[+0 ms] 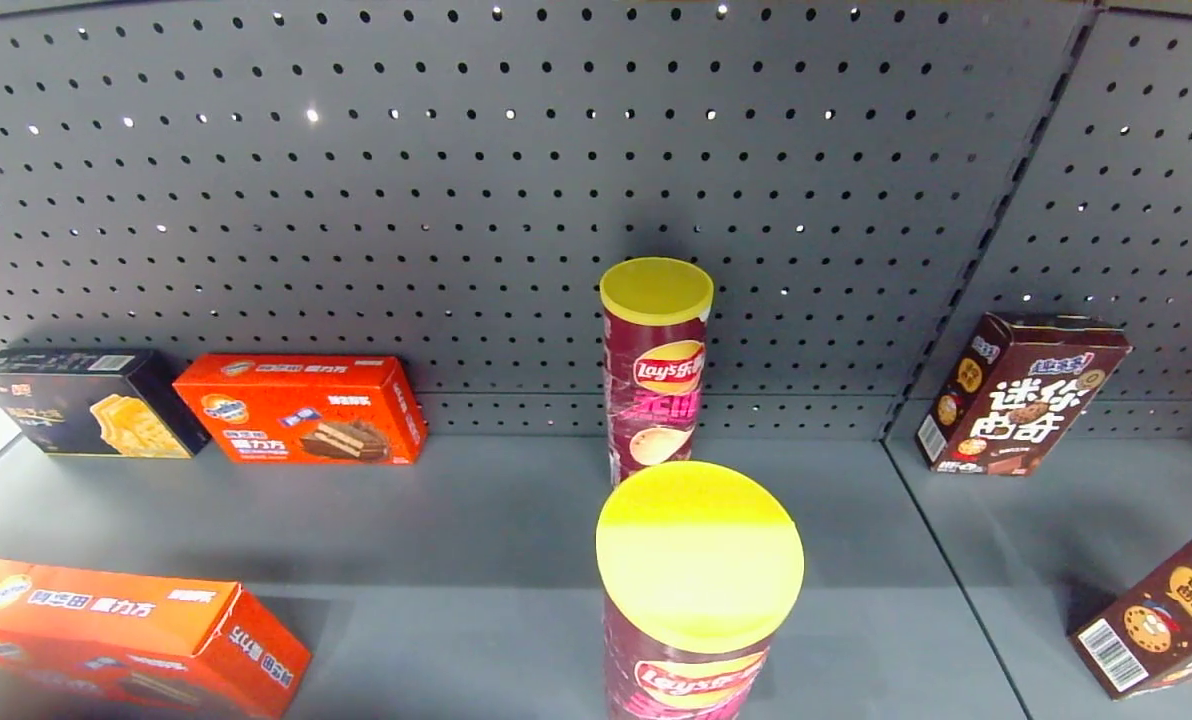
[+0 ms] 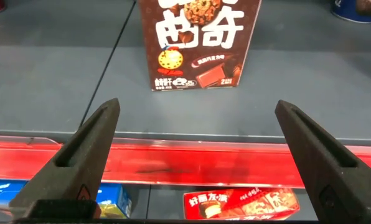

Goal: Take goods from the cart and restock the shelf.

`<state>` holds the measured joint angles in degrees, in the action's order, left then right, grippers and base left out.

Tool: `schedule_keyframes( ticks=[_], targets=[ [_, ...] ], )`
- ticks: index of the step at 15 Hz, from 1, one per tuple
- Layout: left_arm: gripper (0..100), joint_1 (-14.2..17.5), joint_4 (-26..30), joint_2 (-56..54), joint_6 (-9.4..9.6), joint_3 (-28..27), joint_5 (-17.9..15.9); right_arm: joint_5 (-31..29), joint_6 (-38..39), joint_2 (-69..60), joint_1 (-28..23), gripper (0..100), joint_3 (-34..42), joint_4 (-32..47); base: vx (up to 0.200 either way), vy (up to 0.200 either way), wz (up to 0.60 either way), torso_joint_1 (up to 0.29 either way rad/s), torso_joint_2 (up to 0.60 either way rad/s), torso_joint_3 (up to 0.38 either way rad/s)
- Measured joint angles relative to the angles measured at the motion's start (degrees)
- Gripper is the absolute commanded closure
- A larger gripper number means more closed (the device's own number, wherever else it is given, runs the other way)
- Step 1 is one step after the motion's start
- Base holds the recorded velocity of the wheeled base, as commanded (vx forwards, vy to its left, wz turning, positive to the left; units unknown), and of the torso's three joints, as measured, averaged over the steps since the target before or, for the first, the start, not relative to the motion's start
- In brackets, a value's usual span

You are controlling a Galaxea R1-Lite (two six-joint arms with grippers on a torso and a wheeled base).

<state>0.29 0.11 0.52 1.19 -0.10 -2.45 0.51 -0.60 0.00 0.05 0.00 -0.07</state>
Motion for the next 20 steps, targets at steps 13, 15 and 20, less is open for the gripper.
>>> schedule_keyframes(
  ticks=[13,15,20],
  targets=[
    [0,0.01,-0.01,0.0,-0.07,0.05,0.0,0.0,0.02,0.0,0.0,0,0.0,0.0,0.0,0.0,0.0,0.0,0.0,0.0],
    [0,0.01,-0.01,0.0,-0.05,0.02,0.0,0.0,0.0,0.0,0.0,0,0.0,0.0,0.0,0.0,0.0,0.0,0.0,0.0],
    [0,0.04,-0.04,0.0,-0.05,0.0,0.0,0.0,0.0,0.0,0.05,0,0.0,0.05,0.0,0.0,0.0,0.0,0.0,0.0]
  ],
)
